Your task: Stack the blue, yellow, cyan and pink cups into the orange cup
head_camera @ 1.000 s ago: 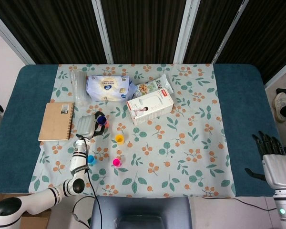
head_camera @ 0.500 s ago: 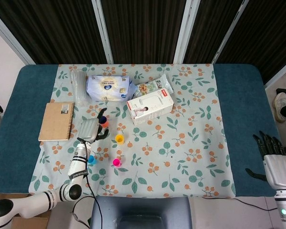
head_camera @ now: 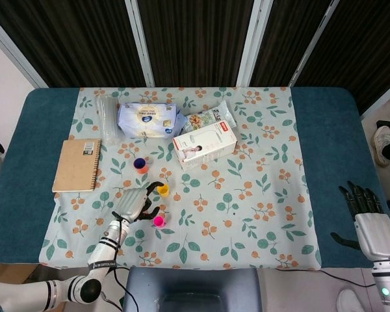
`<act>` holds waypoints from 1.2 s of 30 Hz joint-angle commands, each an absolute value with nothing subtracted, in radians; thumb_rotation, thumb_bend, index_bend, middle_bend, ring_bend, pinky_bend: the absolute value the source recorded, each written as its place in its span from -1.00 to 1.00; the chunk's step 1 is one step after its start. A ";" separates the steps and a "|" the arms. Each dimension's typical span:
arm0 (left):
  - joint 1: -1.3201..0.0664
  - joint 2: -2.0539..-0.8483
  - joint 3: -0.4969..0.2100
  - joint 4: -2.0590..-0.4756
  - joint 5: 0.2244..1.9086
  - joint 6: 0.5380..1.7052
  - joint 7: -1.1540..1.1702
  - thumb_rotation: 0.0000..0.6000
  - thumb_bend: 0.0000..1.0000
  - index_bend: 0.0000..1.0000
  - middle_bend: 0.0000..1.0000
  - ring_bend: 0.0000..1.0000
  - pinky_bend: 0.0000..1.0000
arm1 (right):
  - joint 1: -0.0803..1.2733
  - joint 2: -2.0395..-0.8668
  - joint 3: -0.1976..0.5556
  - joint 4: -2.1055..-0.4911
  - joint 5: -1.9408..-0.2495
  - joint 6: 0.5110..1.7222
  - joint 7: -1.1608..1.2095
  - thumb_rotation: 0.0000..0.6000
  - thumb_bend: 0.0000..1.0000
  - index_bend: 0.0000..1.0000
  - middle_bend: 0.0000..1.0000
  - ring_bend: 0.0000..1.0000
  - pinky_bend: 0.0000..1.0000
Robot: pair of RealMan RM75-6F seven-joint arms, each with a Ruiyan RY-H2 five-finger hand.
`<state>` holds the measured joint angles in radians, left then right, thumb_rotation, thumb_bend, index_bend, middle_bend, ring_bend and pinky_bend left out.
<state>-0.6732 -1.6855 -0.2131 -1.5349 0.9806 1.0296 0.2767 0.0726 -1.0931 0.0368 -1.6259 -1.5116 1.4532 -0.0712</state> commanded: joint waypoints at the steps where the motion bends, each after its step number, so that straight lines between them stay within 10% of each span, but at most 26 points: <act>1: -0.689 -1.754 -0.212 -1.453 0.978 1.055 0.312 1.00 -0.24 -0.49 1.00 1.00 1.00 | 0.074 -1.091 0.036 -1.626 -1.512 1.450 -0.069 1.00 -0.61 -1.00 -1.00 -1.00 -1.00; 36: -0.701 -1.863 -0.250 -1.250 1.037 1.054 0.267 1.00 -0.23 -0.30 1.00 1.00 1.00 | 0.075 -1.089 0.039 -1.626 -1.504 1.447 -0.067 1.00 -0.61 -1.00 -1.00 -1.00 -1.00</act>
<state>-0.6991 -1.8603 -0.2484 -1.2518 1.0382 1.0555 0.2686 0.0755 -1.0888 0.0390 -1.6262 -1.5044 1.4472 -0.0673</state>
